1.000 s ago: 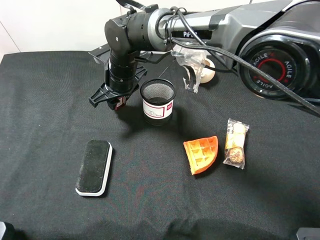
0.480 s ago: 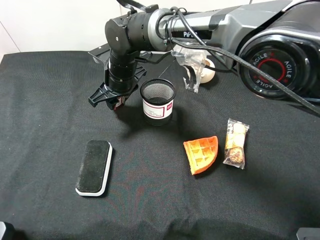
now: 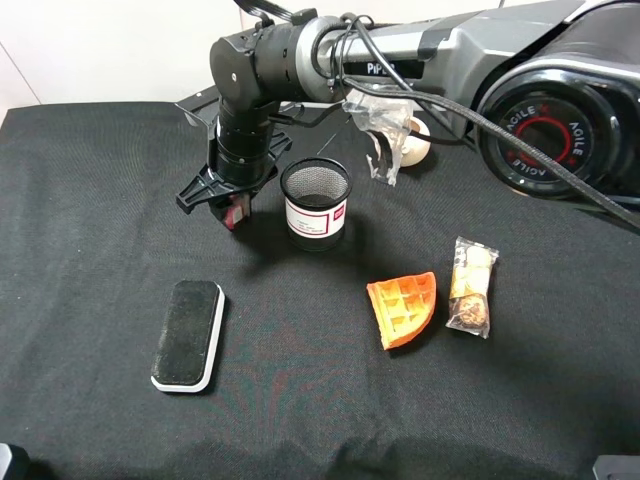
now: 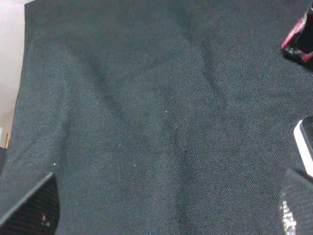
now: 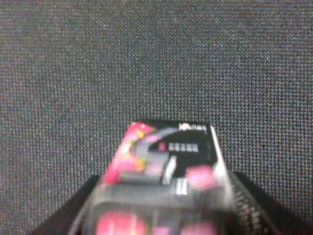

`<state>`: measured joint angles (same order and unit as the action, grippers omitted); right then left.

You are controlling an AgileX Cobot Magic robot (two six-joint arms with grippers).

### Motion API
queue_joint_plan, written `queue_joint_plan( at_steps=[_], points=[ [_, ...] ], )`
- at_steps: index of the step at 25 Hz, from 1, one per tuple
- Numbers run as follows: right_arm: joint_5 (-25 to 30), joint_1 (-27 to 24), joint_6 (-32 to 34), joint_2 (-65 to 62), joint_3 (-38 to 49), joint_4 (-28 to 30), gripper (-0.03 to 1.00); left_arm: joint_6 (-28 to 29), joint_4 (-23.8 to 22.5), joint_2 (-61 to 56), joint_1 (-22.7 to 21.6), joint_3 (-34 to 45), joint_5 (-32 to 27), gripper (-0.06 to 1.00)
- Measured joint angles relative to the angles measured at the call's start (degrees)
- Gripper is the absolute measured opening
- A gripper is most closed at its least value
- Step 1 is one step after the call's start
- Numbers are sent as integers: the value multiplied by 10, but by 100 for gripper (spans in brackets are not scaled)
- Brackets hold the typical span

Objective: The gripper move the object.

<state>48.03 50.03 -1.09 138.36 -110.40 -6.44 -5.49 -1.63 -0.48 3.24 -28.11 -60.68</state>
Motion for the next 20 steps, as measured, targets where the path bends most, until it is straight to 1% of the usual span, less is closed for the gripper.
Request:
queue_joint_plan(
  at_steps=[3, 6, 17, 20],
  points=[
    [0, 0, 0, 0, 0, 0, 50, 0, 0, 0, 0, 0, 0, 95],
    [0, 0, 0, 0, 0, 0, 54, 0, 0, 0, 0, 0, 0, 95],
    [1, 0, 0, 0, 0, 0, 56, 0, 0, 0, 0, 0, 0, 95],
    [12, 0, 0, 0, -1, 0, 56, 0, 0, 0, 0, 0, 0, 95]
  ],
)
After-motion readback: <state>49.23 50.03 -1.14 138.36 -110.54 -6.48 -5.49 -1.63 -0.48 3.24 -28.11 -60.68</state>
